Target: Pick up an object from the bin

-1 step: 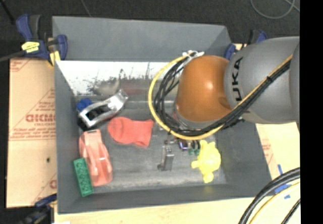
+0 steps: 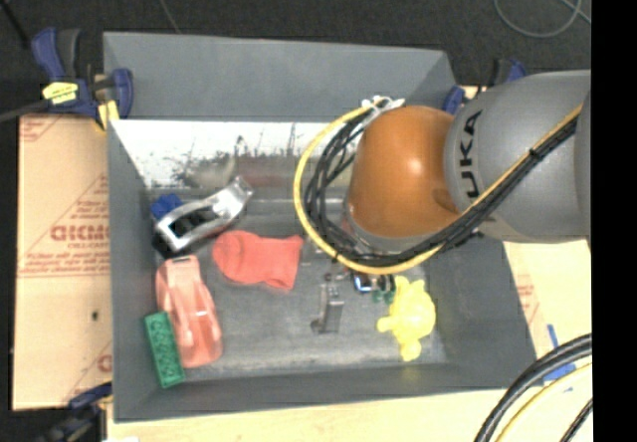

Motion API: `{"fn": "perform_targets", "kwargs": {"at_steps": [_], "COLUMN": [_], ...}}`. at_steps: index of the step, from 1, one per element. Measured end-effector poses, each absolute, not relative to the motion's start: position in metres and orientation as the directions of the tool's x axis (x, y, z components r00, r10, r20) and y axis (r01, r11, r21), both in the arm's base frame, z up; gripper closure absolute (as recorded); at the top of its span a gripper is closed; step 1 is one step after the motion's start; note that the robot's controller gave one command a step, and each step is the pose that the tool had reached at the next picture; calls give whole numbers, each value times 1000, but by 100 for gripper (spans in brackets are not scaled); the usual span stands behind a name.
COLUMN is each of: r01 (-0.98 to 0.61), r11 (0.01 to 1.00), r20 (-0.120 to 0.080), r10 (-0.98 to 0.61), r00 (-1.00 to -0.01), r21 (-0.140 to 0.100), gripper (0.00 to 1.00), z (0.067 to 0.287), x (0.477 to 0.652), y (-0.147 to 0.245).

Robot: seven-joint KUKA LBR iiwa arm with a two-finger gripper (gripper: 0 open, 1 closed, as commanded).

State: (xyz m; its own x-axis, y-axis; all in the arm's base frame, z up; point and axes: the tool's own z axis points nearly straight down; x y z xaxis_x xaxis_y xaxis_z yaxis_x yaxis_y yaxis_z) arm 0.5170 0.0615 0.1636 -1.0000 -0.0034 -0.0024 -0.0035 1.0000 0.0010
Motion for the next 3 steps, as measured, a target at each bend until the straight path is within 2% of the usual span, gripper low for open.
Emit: {"fn": "perform_targets", "kwargs": {"at_steps": [1, 2, 3], "r01": [-53, -116, -47], "r11": [999, 993, 999], "r20": [-11, -8, -20], "r10": [-53, -116, -47], "r00": [-999, -993, -999], "r21": [1, 2, 2], "gripper": [0, 0, 100], "z": [120, 76, 72], "x": [547, 584, 598], "y": [89, 81, 81]}}
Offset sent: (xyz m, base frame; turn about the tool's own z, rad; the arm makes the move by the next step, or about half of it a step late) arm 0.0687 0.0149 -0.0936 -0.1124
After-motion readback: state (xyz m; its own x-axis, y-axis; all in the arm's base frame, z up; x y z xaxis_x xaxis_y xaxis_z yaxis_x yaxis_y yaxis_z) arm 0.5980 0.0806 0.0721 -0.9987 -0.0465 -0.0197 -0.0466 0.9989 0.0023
